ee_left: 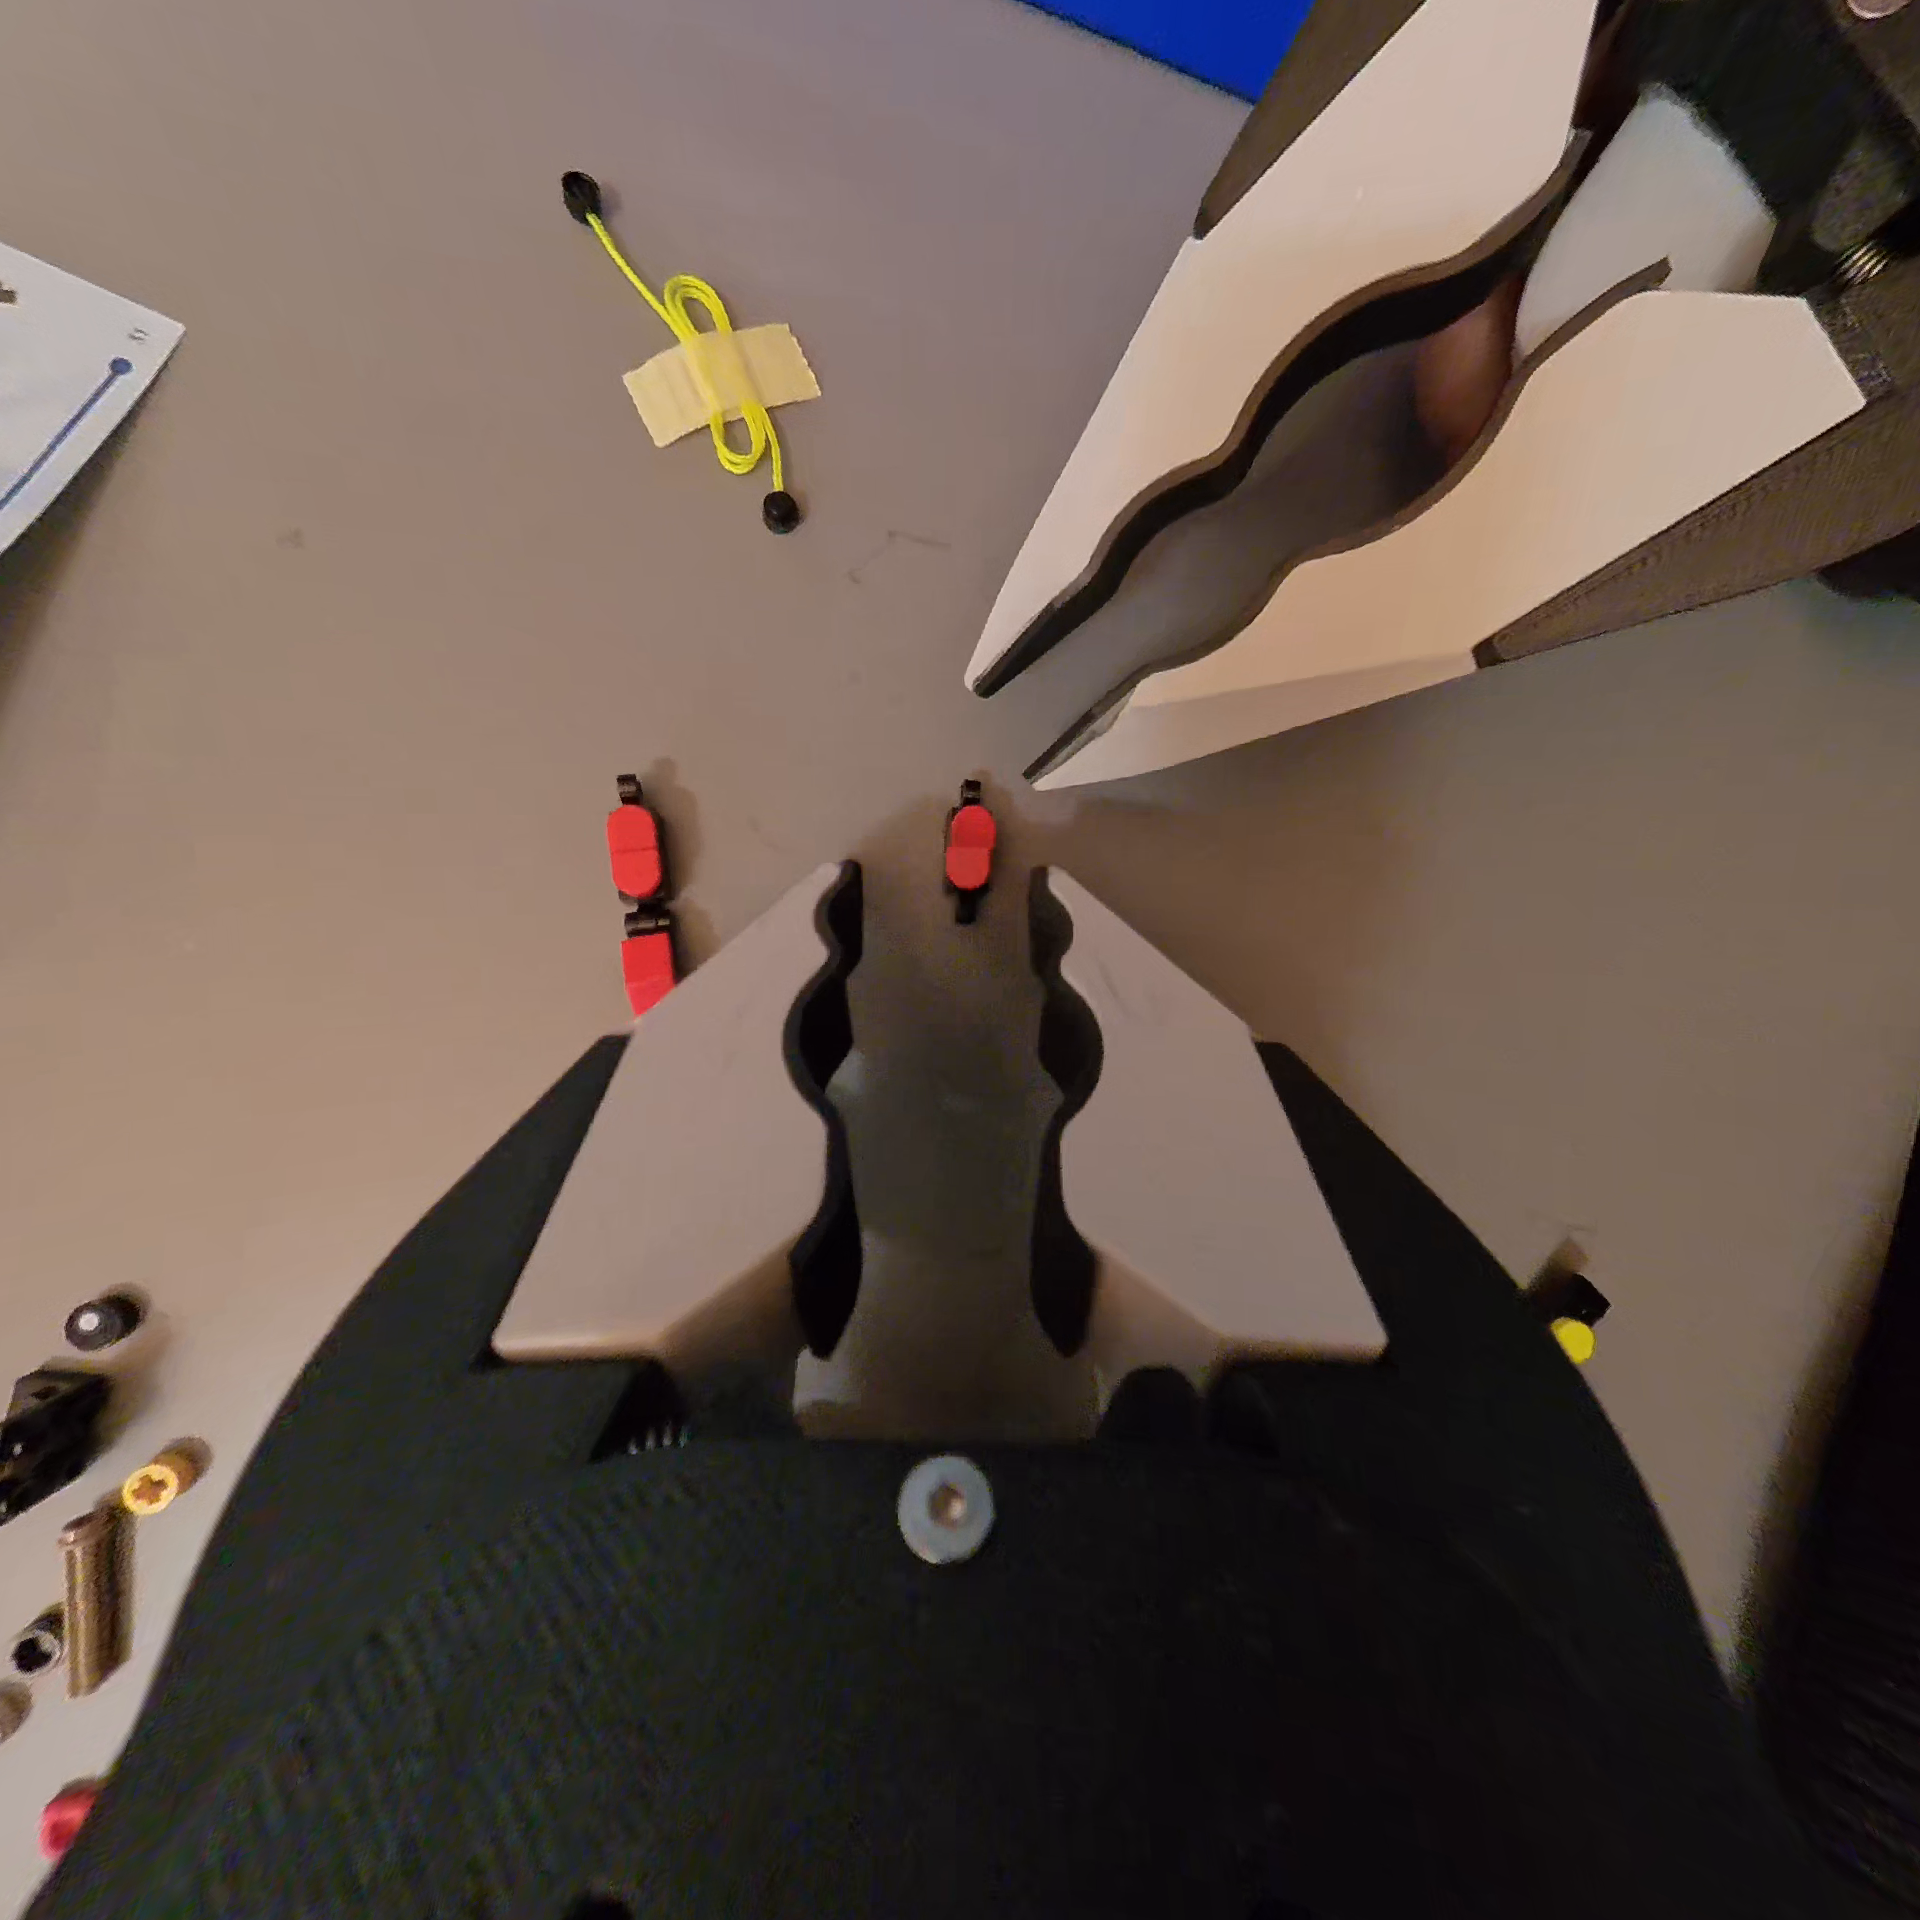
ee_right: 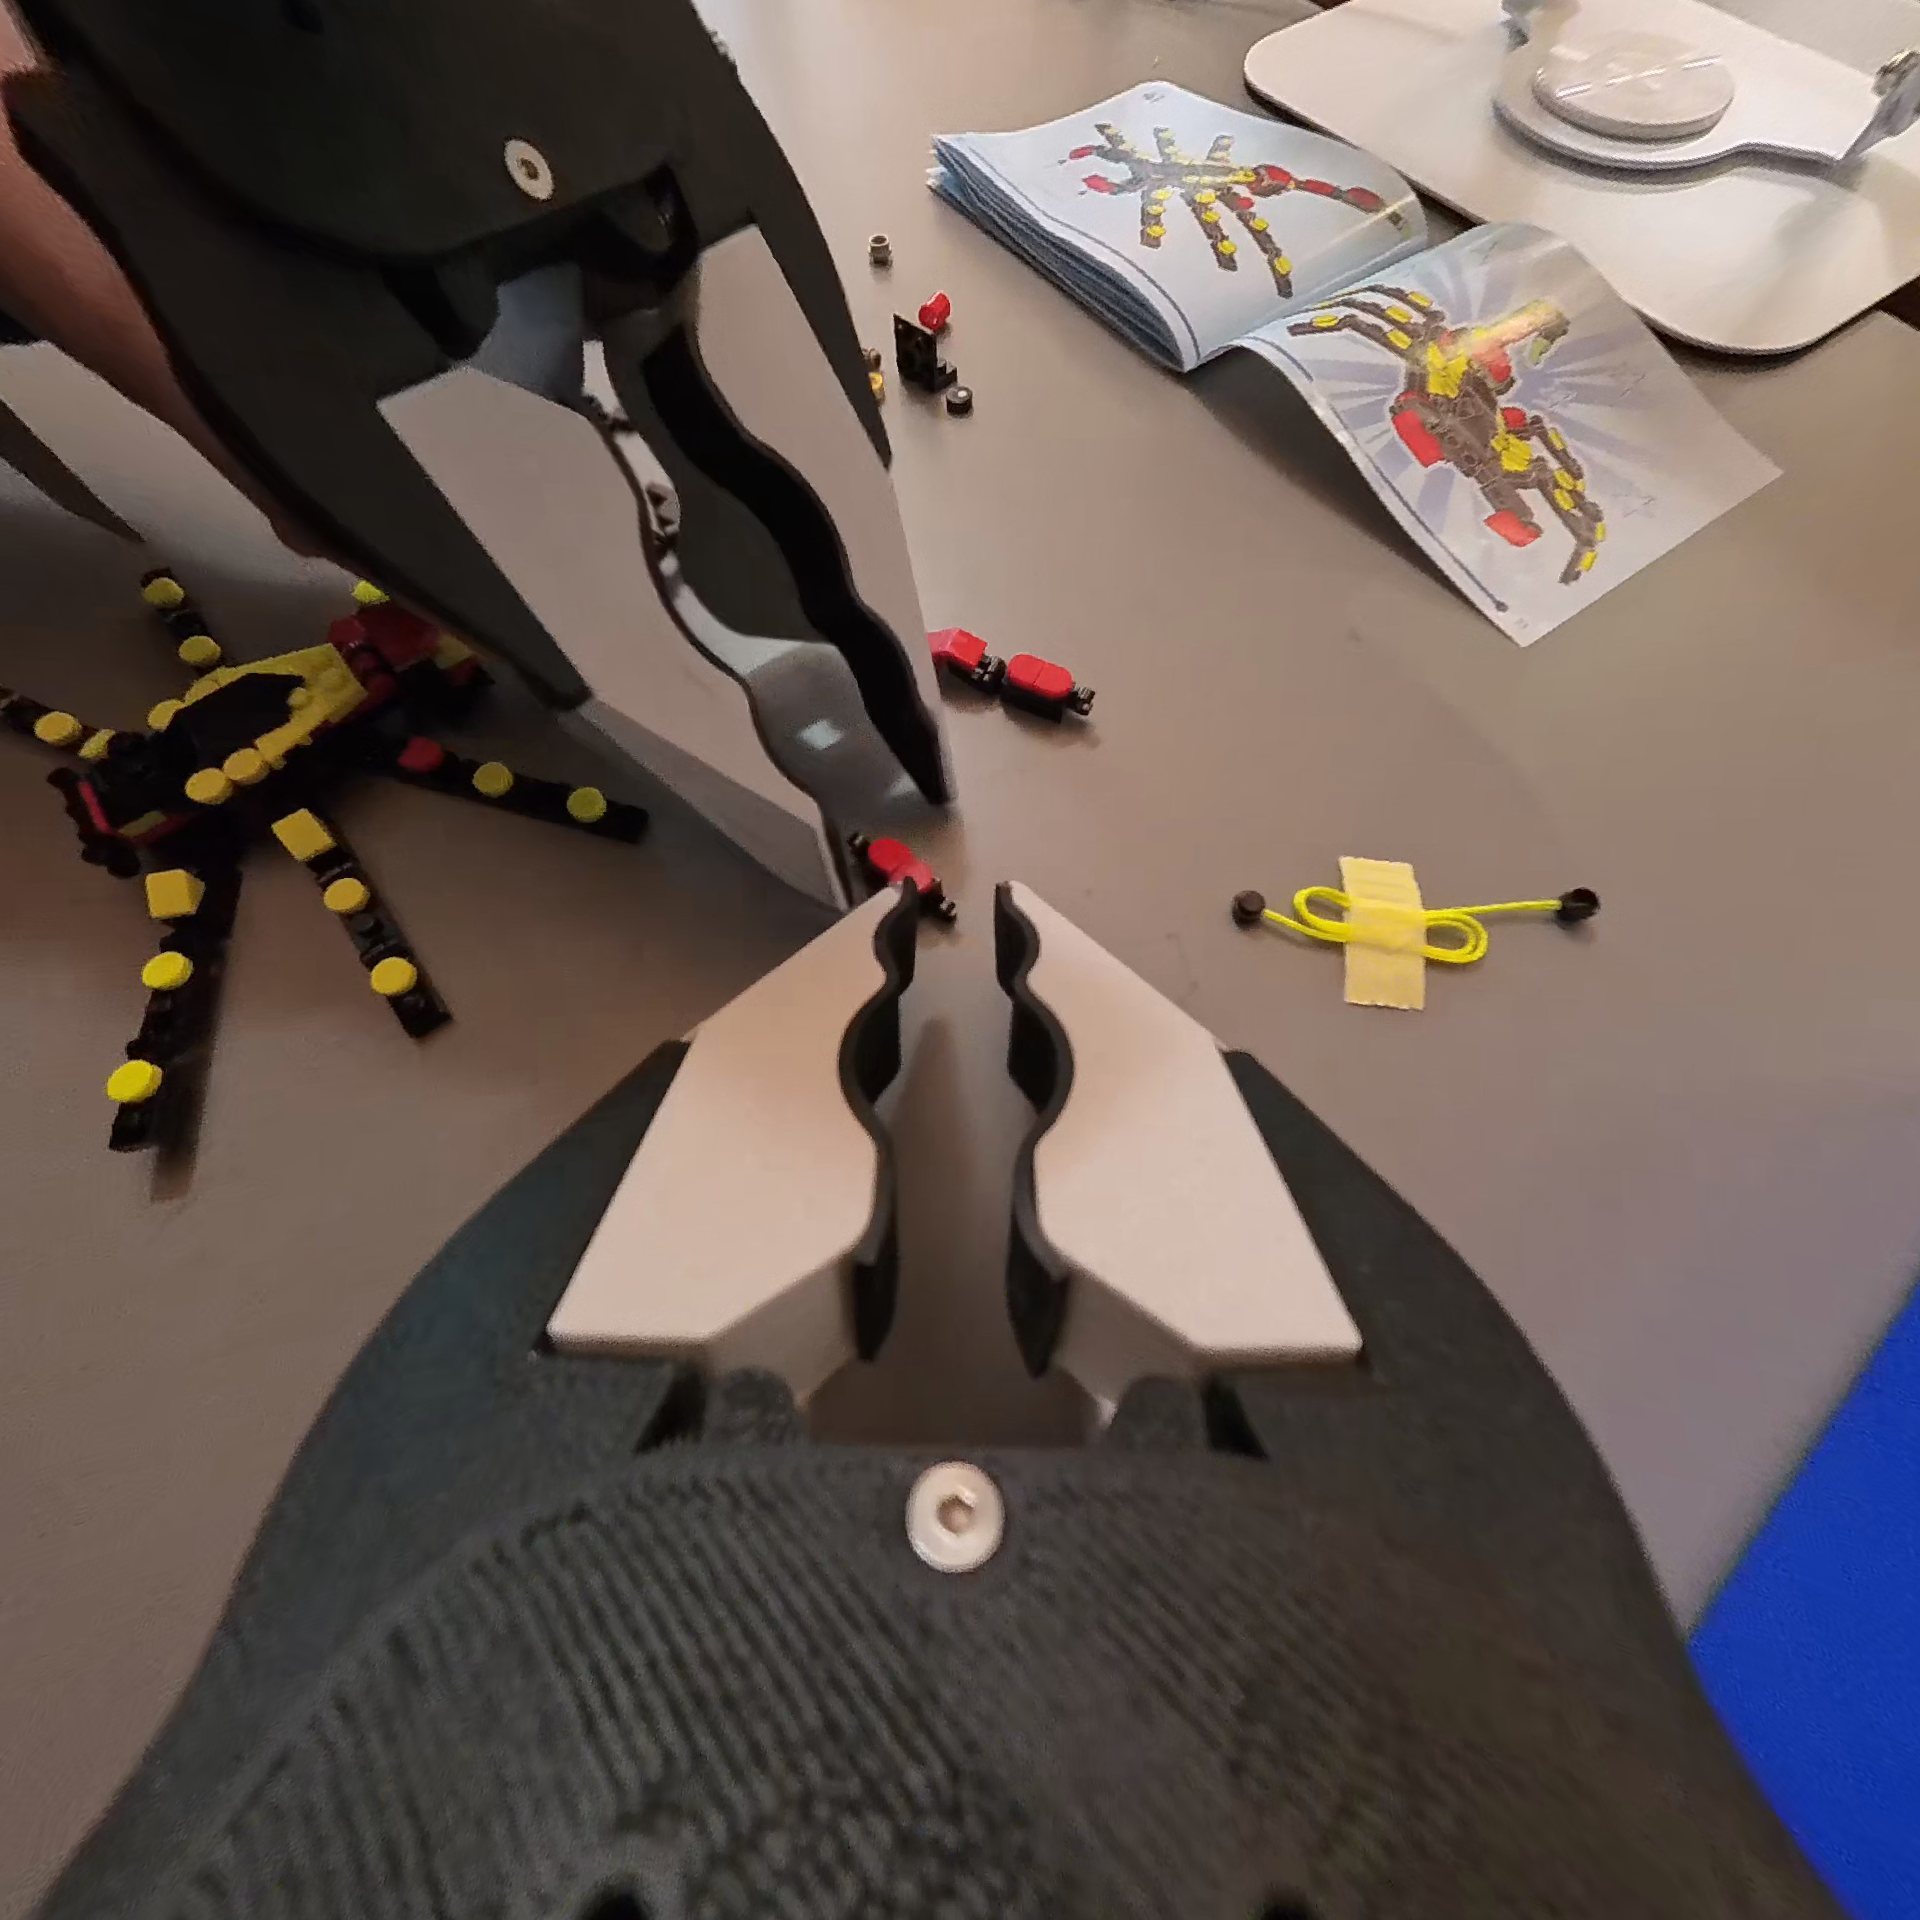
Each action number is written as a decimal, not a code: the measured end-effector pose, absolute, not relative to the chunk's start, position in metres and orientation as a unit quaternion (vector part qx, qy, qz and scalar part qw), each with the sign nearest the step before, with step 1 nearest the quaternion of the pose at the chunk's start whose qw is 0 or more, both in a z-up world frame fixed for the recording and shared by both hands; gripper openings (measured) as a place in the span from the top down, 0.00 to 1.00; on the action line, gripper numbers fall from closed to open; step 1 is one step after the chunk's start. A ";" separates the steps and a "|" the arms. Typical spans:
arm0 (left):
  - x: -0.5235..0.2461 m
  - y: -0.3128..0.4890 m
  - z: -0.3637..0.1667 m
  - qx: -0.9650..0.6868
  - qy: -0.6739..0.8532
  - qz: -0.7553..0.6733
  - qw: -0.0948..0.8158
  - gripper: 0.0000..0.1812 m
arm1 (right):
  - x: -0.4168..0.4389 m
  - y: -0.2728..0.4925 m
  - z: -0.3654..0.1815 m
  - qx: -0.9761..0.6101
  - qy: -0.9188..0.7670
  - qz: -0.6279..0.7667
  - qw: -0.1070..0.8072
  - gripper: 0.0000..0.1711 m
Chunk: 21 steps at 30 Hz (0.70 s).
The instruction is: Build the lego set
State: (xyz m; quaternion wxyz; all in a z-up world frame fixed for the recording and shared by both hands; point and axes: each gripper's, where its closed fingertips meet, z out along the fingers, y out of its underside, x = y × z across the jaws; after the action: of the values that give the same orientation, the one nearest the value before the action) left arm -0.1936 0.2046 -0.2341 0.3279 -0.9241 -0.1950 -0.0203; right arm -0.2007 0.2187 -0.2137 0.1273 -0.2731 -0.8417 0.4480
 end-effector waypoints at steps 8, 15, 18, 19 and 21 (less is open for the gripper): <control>-0.190 0.201 -0.231 -0.922 -0.189 -0.009 0.337 0.84 | -0.196 0.215 -0.217 -0.254 -0.852 0.440 0.127 0.89; -0.191 0.203 -0.236 -0.924 -0.179 0.005 0.339 0.88 | -0.197 0.211 -0.222 -0.223 -0.868 0.420 0.143 0.86; -0.193 0.204 -0.236 -0.923 -0.180 0.002 0.341 0.96 | -0.199 0.211 -0.229 -0.199 -0.883 0.394 0.160 0.85; -0.192 0.205 -0.236 -0.921 -0.183 -0.008 0.343 0.96 | -0.200 0.211 -0.230 -0.190 -0.886 0.389 0.166 0.84; -0.190 0.205 -0.236 -0.918 -0.190 -0.027 0.348 0.97 | -0.200 0.211 -0.229 -0.176 -0.886 0.391 0.175 0.83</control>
State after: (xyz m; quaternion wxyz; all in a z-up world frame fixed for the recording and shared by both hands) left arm -0.1904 0.2050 -0.2359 0.3480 -0.9177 -0.1895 -0.0267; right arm -0.2004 0.2109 -0.2290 0.1754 -0.1763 -0.8862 0.3908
